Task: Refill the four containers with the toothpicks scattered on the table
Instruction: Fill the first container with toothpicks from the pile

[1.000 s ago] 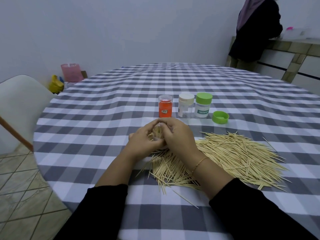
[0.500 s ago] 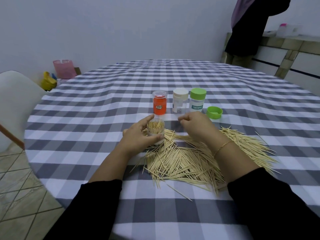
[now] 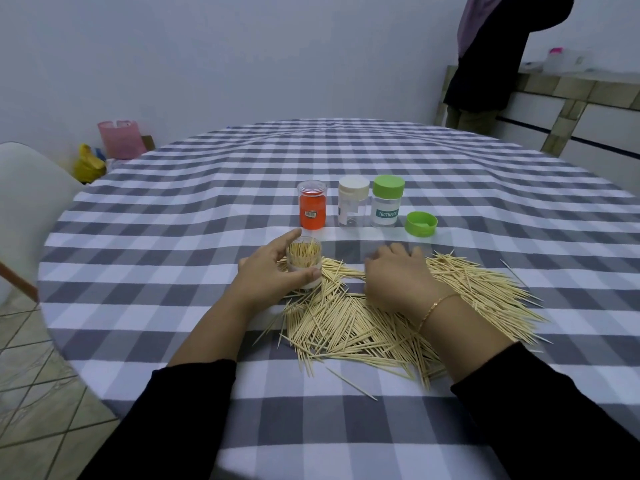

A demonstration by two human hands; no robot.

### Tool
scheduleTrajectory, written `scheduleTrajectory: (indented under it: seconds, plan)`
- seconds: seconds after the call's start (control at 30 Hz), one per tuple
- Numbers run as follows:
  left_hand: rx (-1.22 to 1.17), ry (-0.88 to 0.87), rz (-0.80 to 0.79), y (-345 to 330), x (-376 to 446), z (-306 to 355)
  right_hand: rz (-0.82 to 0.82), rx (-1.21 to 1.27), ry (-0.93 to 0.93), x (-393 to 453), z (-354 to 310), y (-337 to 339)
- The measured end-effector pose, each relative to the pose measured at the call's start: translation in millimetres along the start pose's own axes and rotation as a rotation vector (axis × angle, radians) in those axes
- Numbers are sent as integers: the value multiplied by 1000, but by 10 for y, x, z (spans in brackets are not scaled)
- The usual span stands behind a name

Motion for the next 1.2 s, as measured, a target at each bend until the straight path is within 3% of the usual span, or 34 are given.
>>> scheduleTrajectory:
  seconds: [0.53,0.8,1.0,1.2]
  plan:
    - [46,-16,14,20,8,14,308,-58,-16,-95,24,173]
    - [62,-3,6,2,44,-30,324,32,20,2,87,183]
    - [82,-14,-4,-1,74,-31,283,-50,125,57,22,178]
    - [65,-18,-5,-8,59,1,292,-58,106,55,44,236]
Point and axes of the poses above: each hand's wrist, its own x-axis towards the middle knuckle, its own y-axis out of the back of the hand, z = x × y, the point moved 9 cm from there along x, towards the middle knuckle
